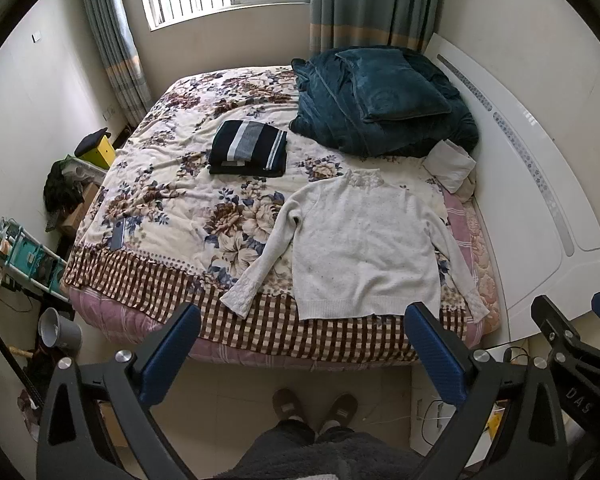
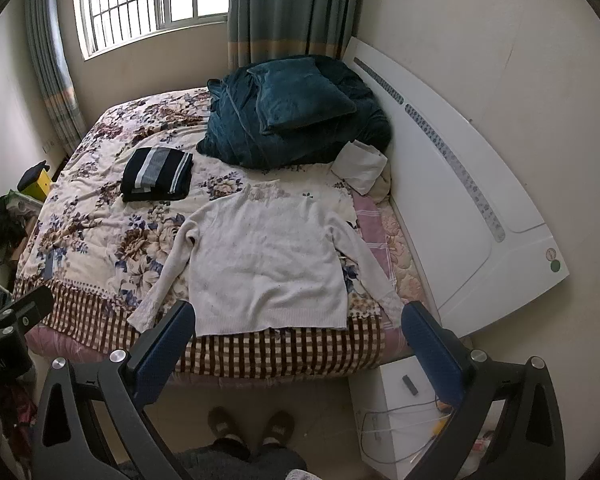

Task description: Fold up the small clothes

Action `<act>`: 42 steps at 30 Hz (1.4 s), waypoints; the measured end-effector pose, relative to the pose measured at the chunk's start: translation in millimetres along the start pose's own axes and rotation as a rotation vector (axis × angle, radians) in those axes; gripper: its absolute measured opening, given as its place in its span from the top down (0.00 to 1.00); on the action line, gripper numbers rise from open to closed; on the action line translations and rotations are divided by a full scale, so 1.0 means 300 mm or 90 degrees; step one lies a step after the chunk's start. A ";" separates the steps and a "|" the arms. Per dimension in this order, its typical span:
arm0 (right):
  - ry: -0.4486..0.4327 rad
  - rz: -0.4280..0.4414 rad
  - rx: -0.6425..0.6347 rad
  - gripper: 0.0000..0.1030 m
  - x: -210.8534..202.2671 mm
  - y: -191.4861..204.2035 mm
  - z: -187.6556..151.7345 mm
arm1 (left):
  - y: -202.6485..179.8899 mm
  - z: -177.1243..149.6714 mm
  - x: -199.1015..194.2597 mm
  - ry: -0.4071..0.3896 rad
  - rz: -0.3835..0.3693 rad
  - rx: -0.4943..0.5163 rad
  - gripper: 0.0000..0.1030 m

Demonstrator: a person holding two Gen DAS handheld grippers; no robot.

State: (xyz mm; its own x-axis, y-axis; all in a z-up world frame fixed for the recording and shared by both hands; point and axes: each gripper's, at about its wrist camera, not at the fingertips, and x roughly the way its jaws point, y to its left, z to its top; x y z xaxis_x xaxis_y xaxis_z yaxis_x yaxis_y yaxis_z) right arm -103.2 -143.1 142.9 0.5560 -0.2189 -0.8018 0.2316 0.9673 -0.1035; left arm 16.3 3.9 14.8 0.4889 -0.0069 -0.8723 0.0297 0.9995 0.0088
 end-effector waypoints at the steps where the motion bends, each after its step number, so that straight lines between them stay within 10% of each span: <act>1: 0.001 0.000 0.000 0.00 0.001 0.000 0.001 | 0.000 0.000 0.002 0.000 0.001 -0.001 0.00; 14: 0.032 -0.039 0.068 0.00 0.232 -0.014 -0.017 | 0.012 0.041 0.200 -0.041 0.030 0.007 0.00; 32: 0.273 -0.197 0.550 0.00 1.679 -0.902 -0.421 | -0.369 0.195 1.407 0.165 0.126 0.095 0.00; 42: 0.350 -0.258 0.721 0.00 2.195 -1.270 -0.701 | -0.588 0.128 1.982 0.287 0.171 0.149 0.00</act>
State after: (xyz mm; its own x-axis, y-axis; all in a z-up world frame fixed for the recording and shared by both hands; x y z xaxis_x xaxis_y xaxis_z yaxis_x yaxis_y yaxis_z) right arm 6.7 -628.8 -469.6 -0.0428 -0.1254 -0.9912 0.9873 0.1464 -0.0611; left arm 335.4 -177.6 -486.6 0.0880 0.3107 -0.9464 0.1732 0.9309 0.3217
